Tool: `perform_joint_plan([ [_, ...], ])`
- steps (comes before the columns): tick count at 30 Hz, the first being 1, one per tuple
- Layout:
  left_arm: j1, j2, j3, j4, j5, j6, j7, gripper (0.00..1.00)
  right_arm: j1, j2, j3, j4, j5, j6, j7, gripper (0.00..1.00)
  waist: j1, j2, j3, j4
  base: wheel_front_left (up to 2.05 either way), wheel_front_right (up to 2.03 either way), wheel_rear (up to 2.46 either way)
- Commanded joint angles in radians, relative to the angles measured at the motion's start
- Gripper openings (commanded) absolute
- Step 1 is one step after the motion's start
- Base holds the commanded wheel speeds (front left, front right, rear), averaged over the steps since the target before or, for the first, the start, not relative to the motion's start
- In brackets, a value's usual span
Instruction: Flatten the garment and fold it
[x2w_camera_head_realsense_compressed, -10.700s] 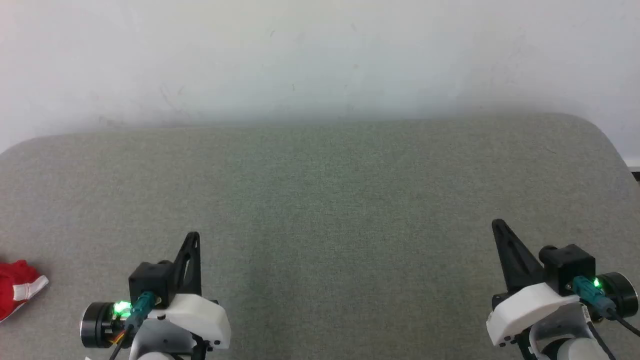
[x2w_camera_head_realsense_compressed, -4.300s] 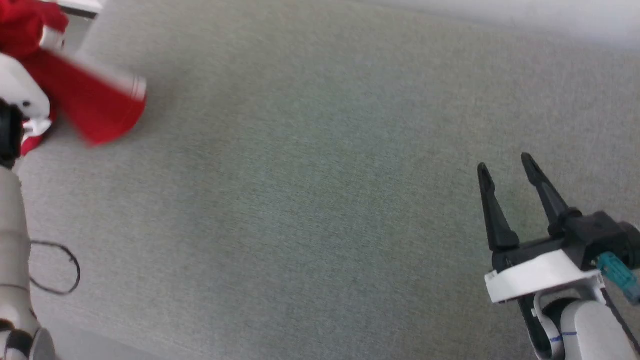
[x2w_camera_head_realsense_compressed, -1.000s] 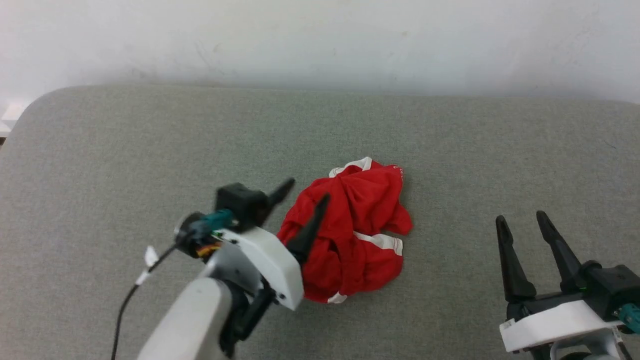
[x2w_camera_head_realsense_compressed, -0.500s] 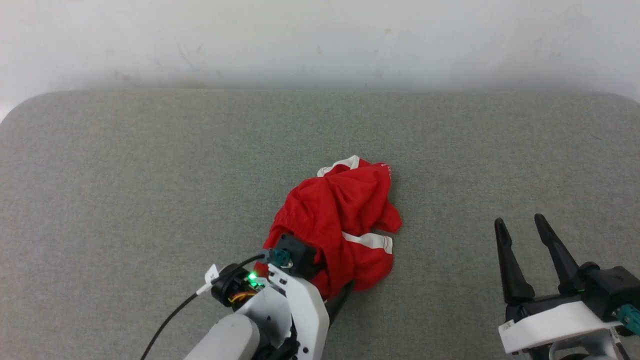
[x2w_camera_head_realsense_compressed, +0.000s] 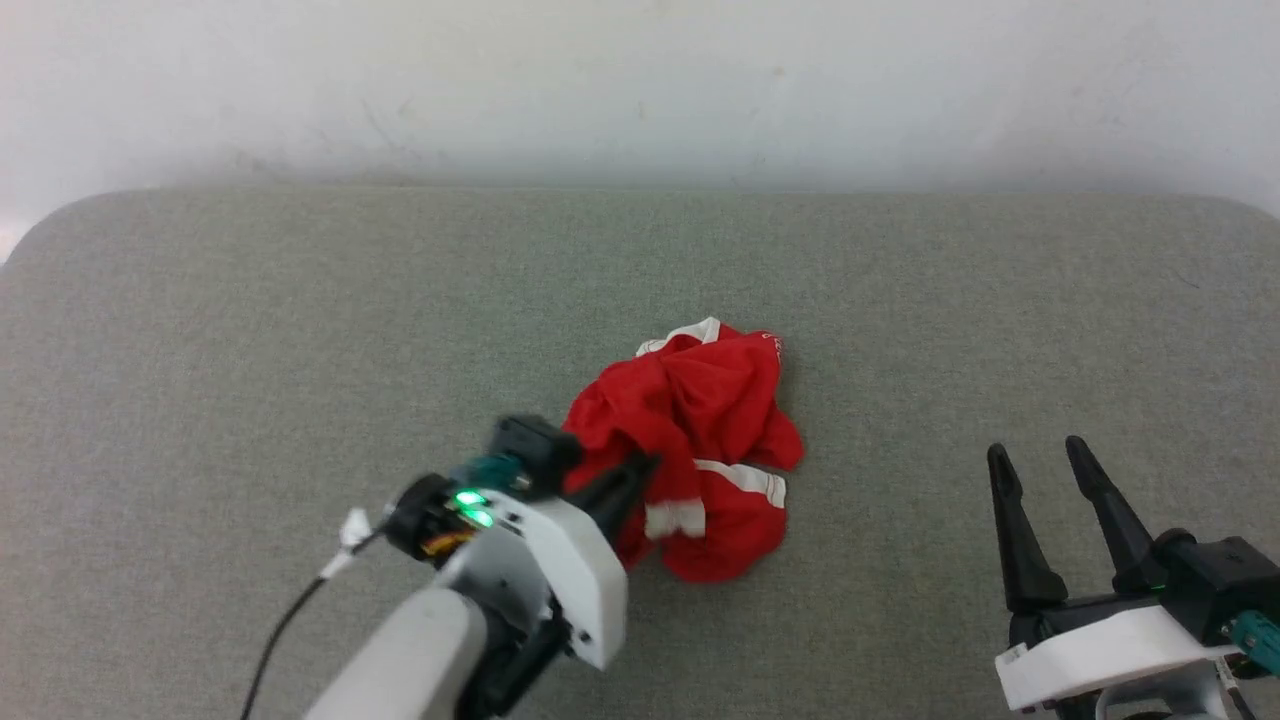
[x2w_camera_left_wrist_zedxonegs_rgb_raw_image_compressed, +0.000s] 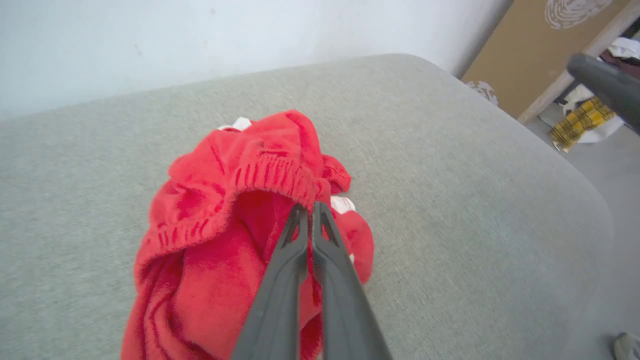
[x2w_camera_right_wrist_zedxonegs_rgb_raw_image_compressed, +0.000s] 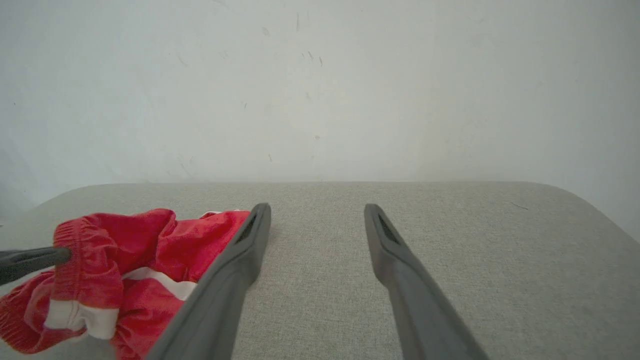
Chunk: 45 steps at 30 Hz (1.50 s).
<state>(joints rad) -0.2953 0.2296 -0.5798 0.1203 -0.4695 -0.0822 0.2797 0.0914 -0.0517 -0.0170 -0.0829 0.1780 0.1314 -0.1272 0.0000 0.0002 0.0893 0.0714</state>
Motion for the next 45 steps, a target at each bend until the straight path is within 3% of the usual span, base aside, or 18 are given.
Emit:
perform_joint_plan([
  [1, -0.008, 0.013, 0.040, -0.028, -0.008, 0.030, -0.027, 0.00, -0.004, 0.001, 0.001, 0.002, 0.007, -0.001, -0.010, 1.00, 0.0000, -0.0002, -0.004, -0.001, 0.00, 0.00, 0.00],
  [9, 0.154, 0.121, 0.279, -0.107, -0.086, 0.209, -0.053, 0.00, 0.003, 0.001, 0.005, 0.013, 0.024, -0.001, -0.013, 1.00, 0.0000, -0.0002, -0.004, -0.006, 0.00, 0.00, 0.00],
  [14, 0.253, 0.153, 0.363, -0.053, -0.150, 0.250, -0.039, 0.00, -0.006, 0.001, 0.002, 0.018, 0.027, -0.001, -0.015, 1.00, 0.0000, -0.0002, 0.009, -0.005, 0.00, 0.00, 0.00],
  [15, 0.261, 0.154, 0.370, -0.033, -0.160, 0.247, -0.041, 0.18, -0.008, 0.001, 0.003, 0.020, 0.027, -0.001, -0.014, 1.00, 0.0000, -0.0002, 0.011, -0.004, 0.00, 0.00, 0.00],
  [16, 0.264, 0.153, 0.375, -0.013, -0.168, 0.241, -0.048, 0.55, -0.009, 0.001, 0.005, 0.022, 0.027, -0.001, -0.013, 1.00, 0.0000, -0.0002, 0.013, -0.003, 0.00, 0.00, 0.00],
  [17, 0.264, 0.148, 0.381, 0.004, -0.176, 0.236, -0.060, 1.00, -0.011, 0.001, 0.007, 0.023, 0.026, -0.001, -0.012, 1.00, 0.0000, -0.0002, 0.014, -0.003, 0.00, 0.00, 0.00],
  [24, 0.254, 0.144, 0.413, 0.049, -0.119, 0.239, -0.259, 1.00, -0.006, 0.001, 0.007, 0.027, 0.020, -0.001, -0.002, 1.00, 0.0000, -0.0002, -0.012, -0.004, 0.00, 0.00, 0.00],
  [32, 0.284, 0.121, 0.395, -0.049, -0.019, 0.252, -0.487, 1.00, 0.000, 0.001, 0.042, 0.074, 0.044, -0.001, 0.059, 1.00, 0.0000, -0.0002, -0.049, 0.013, 0.00, 0.00, 0.00],
  [45, 0.306, 0.011, 0.378, -0.077, 0.039, 0.235, -0.541, 1.00, -0.284, 0.001, 0.205, 0.465, 0.139, -0.001, 0.363, 1.00, 0.0000, -0.0002, -0.029, 0.125, 0.00, 0.00, 0.00],
])
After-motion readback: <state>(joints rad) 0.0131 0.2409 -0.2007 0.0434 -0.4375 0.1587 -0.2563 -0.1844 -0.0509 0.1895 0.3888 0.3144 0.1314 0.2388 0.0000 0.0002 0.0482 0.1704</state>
